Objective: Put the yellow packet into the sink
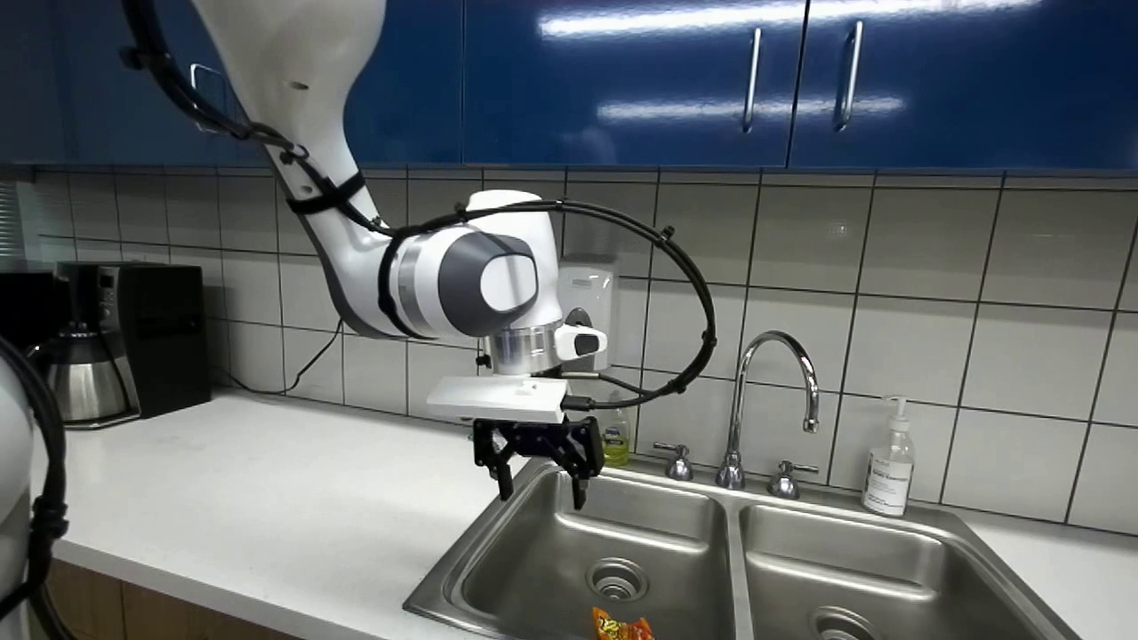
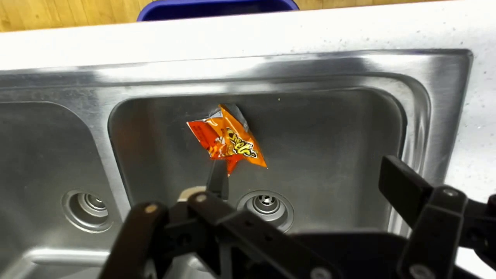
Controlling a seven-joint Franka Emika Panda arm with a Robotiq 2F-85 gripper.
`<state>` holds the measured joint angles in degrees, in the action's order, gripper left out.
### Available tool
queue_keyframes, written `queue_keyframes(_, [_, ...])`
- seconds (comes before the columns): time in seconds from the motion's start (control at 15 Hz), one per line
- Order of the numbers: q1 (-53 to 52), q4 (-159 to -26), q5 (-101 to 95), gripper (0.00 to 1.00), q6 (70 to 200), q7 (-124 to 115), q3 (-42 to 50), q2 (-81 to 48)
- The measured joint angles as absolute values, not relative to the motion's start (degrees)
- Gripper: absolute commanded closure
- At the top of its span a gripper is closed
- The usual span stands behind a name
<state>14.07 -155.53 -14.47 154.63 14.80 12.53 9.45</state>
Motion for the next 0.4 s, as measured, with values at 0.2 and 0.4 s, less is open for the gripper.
queue_keyframes(0.2, [13.73,-157.86,-15.44,0.0,150.48,16.04,12.51,15.19])
queue_keyframes(0.4, [13.71,-159.24,-15.78,0.0,148.91,16.45,12.51,18.45])
